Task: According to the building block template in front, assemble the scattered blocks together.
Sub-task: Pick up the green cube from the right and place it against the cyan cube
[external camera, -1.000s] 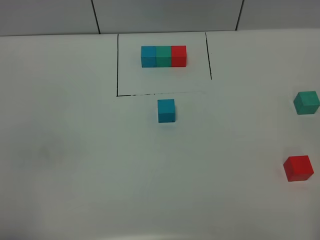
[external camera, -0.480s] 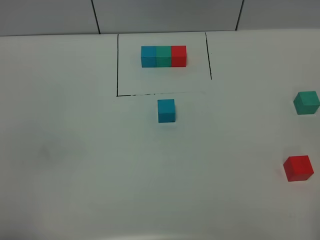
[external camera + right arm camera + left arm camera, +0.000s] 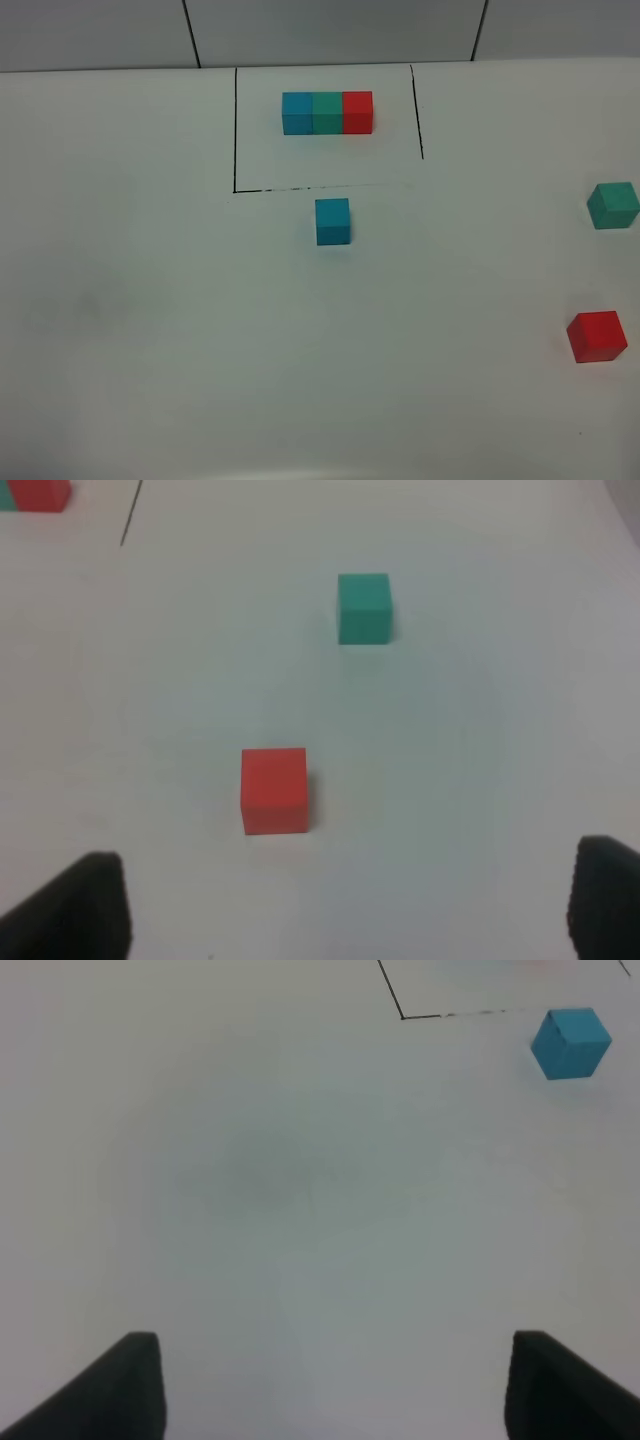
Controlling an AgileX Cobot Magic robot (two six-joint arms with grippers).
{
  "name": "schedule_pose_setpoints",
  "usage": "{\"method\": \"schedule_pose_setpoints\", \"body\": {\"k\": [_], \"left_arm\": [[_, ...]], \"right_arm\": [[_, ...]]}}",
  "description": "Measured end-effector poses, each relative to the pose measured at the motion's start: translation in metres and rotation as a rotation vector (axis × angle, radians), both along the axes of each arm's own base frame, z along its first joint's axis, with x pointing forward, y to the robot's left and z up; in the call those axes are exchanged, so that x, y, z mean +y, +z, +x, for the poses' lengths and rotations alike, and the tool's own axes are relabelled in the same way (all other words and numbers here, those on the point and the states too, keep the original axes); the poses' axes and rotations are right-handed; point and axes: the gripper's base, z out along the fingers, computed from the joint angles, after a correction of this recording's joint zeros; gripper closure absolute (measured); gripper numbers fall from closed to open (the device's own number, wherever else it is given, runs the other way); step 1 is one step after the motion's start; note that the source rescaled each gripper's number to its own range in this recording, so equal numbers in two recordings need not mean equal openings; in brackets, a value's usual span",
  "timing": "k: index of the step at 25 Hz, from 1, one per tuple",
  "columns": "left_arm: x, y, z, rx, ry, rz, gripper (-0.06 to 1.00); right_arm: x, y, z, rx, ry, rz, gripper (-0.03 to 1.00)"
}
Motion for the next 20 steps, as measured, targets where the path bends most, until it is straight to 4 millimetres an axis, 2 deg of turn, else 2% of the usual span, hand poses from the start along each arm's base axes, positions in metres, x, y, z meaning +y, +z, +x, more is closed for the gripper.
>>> {"method": "schedule_pose_setpoints", "body": {"k": [20], "left_arm": [[0.0000,0.0000,0.0000,0.000,0.001,-0.001,0.30]], "right_arm": [[0.0000,0.0000,0.0000,0.000,0.000,0.000,0.13]]}}
